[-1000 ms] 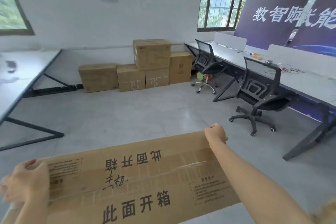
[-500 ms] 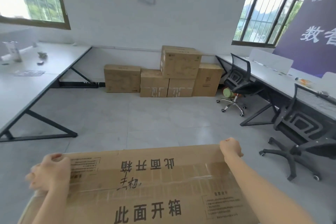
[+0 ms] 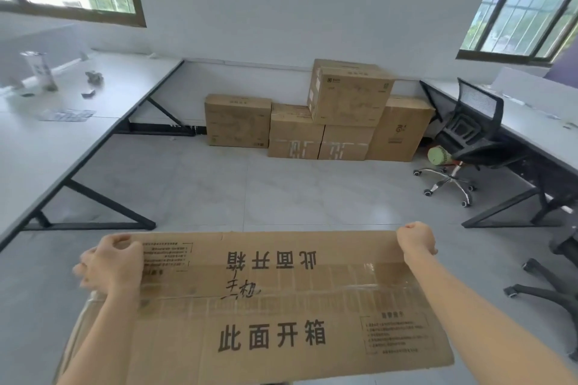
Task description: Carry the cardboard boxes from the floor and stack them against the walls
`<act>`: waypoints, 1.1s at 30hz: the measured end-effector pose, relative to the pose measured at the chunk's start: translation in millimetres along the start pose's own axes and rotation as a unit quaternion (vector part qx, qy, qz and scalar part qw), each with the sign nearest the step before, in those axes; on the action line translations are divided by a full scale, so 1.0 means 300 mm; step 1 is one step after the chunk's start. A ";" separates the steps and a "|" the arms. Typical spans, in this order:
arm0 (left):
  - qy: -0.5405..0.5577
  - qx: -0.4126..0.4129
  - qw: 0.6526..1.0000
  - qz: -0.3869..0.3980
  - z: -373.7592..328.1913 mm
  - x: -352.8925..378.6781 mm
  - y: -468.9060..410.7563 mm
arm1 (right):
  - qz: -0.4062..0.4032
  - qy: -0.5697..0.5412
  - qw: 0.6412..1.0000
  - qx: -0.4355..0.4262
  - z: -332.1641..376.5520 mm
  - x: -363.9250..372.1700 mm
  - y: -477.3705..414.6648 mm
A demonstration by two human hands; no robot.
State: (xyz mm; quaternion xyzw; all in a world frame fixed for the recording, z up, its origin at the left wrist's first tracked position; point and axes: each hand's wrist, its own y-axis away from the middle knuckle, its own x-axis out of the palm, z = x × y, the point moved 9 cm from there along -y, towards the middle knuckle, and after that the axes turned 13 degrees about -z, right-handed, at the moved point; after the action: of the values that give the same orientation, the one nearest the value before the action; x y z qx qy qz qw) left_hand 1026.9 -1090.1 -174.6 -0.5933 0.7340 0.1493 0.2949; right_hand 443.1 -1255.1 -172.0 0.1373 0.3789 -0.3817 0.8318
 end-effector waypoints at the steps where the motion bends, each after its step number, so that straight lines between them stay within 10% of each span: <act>1: -0.005 -0.002 1.000 -0.004 -0.025 0.041 -0.031 | 0.007 -0.004 1.000 -0.004 0.045 0.063 -0.031; 33: -0.079 -0.083 0.993 -0.038 -0.687 1.303 -1.421 | 0.068 -0.003 0.994 -0.084 1.628 1.679 -0.538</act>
State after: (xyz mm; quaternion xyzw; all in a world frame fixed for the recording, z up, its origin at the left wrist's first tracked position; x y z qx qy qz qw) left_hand 1335.2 -1620.6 -196.2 -0.6298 0.6704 0.2443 0.3069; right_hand 792.7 -1883.5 -202.7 0.0912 0.3971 -0.2911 0.8656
